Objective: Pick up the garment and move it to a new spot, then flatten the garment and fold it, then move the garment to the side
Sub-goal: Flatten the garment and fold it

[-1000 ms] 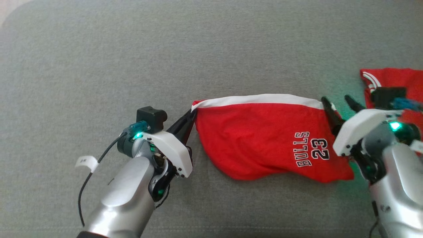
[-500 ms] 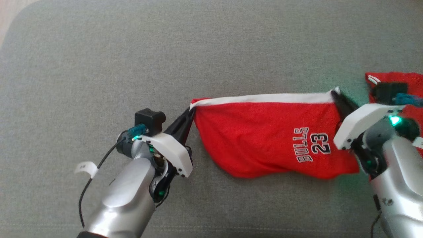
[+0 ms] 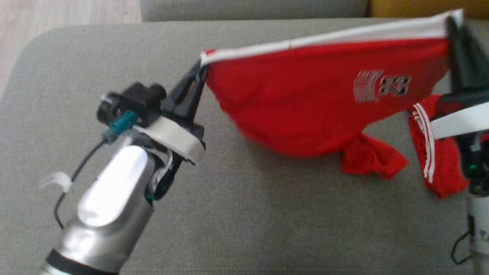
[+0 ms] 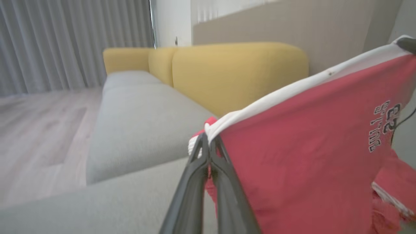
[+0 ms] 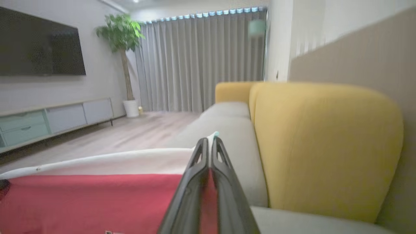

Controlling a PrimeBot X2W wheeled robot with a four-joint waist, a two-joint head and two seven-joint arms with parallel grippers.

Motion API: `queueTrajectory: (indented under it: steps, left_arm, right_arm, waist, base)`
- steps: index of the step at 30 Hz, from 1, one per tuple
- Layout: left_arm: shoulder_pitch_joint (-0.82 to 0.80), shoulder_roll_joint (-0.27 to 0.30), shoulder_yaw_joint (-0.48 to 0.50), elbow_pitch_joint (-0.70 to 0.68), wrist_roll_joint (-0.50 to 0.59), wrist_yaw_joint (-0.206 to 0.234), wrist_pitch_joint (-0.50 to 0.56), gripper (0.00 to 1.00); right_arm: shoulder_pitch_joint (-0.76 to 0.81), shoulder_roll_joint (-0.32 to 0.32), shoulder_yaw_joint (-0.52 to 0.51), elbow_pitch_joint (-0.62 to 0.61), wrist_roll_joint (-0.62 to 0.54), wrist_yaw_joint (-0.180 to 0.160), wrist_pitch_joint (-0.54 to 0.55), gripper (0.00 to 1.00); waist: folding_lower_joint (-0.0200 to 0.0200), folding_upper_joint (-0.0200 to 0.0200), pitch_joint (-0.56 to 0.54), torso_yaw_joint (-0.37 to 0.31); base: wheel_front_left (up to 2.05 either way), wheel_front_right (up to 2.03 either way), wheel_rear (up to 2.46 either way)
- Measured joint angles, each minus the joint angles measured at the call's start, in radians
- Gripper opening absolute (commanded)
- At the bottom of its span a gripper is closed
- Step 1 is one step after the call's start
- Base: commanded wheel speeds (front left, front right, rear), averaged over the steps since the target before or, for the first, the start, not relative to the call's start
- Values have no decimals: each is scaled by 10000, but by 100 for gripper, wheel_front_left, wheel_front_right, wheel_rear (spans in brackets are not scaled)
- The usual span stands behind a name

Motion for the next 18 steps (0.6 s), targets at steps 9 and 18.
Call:
queueTrajectory:
  steps: [9,18]
  left_arm:
    - [-279,780,696,-3277,48,802,926,0]
    - [-468,1020,922,-3919,33,943,1407,0]
  right_arm:
    - [-351,163,-600,-2468,-359,0,918,0]
    - [-557,483,-686,-2443,-301,0,1605,0]
  waist:
    - [0,0,-631,-11]
    - [0,0,-601,15]
  base:
    - [0,0,0]
    - [0,0,0]
